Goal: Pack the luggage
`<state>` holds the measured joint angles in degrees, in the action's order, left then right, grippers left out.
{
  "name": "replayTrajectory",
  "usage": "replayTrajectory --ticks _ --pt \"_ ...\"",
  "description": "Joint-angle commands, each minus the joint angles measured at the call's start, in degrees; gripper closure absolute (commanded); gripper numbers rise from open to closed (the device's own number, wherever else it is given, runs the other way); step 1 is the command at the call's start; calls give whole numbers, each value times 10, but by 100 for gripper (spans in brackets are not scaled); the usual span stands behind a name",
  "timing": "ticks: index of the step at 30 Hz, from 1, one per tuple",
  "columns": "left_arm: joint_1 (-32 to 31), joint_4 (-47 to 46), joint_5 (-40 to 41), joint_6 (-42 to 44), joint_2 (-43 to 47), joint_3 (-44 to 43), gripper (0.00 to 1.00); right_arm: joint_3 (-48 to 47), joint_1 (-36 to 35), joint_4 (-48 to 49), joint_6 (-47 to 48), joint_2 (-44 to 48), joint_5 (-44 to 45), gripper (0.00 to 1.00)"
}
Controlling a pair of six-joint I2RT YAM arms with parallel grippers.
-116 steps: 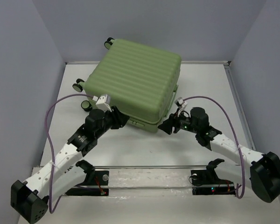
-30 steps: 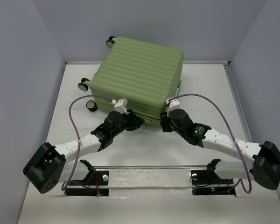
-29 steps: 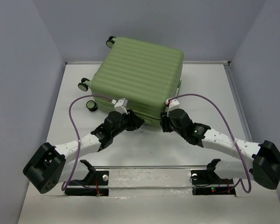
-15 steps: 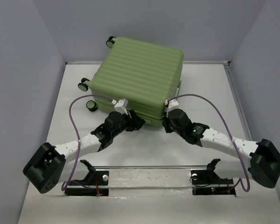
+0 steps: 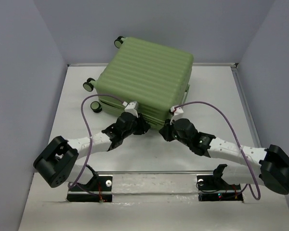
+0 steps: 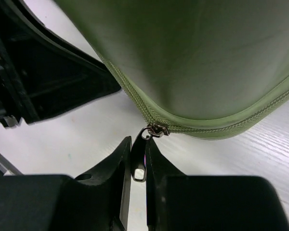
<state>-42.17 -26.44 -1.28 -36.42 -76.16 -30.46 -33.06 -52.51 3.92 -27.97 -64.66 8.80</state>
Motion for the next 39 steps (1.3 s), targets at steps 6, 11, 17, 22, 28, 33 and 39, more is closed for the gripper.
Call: replayTrajectory --ticks 6,11,17,22,28,33,39 --pt "-12 -117 15 -12 -53 -72 79 -96 -124 268 -56 -110 1 93" --pt "-2 -93 26 -8 9 -29 75 -56 -124 305 -63 -124 98 93" --pt "74 116 20 12 189 -52 15 34 -124 295 -90 -63 140 93" --pt "198 258 -60 14 241 -151 8 43 -124 252 -70 -41 141 93" --pt "380 292 -110 -4 177 -248 4 32 -124 230 -53 -36 135 93" --pt "468 277 -149 -36 100 -276 4 23 -124 221 -50 -48 124 93" --pt "496 220 -167 -68 45 -267 3 24 -124 222 -46 -50 112 93"
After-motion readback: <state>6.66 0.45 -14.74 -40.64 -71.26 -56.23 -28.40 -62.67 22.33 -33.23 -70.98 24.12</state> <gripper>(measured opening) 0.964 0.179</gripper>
